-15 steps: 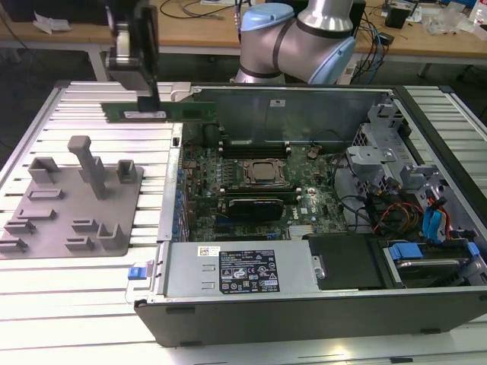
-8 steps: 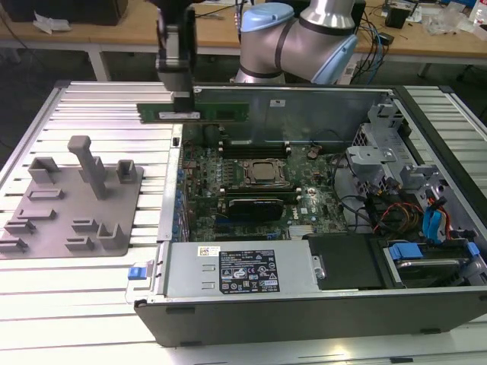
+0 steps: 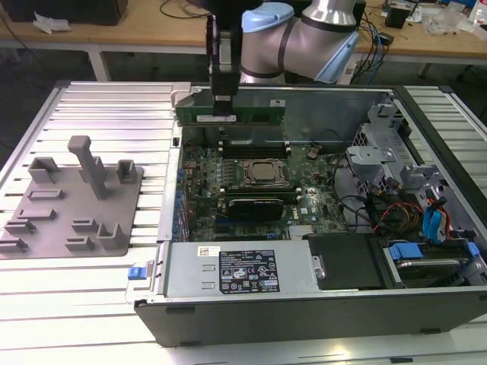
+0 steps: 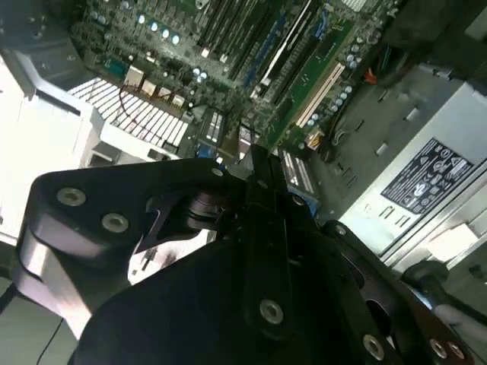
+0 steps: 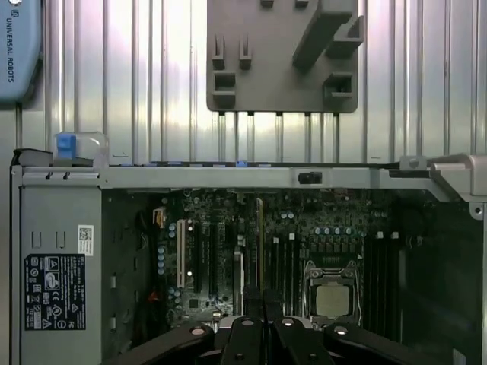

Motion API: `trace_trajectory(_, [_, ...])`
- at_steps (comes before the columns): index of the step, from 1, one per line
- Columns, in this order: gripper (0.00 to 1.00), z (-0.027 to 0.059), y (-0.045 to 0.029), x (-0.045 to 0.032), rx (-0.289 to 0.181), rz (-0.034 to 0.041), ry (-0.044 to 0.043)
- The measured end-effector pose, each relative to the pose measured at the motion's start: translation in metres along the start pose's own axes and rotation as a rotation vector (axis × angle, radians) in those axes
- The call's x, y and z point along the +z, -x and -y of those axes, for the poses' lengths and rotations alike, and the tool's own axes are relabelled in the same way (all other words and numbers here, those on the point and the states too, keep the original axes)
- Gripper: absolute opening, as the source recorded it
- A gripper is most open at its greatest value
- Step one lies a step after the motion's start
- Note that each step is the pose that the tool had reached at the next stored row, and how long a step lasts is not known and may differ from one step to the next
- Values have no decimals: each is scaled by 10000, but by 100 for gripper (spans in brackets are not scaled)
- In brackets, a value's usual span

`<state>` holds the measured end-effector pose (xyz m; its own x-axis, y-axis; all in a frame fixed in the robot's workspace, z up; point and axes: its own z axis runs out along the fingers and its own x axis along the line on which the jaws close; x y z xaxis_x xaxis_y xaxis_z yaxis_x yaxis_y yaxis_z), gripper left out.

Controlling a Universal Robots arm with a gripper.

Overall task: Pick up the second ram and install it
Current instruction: 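Pick up the second ram and move it above second insertion slot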

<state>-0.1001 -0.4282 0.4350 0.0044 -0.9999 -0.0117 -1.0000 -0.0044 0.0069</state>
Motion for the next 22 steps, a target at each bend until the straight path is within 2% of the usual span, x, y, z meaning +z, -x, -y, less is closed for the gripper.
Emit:
trace_trajectory(4, [9, 192, -3, 148, 1, 0, 0])
trace_trajectory(7, [9, 302, -5, 259, 0, 1, 0])
trace_trajectory(10, [9, 413, 2, 333, 1, -1, 0])
trace_trajectory(13, [9, 439, 32, 419, 2, 0, 0])
trace_trajectory(16, [9, 443, 98, 491, 50, 0, 5])
trace_trajectory(22, [9, 445, 193, 597, 113, 1, 7])
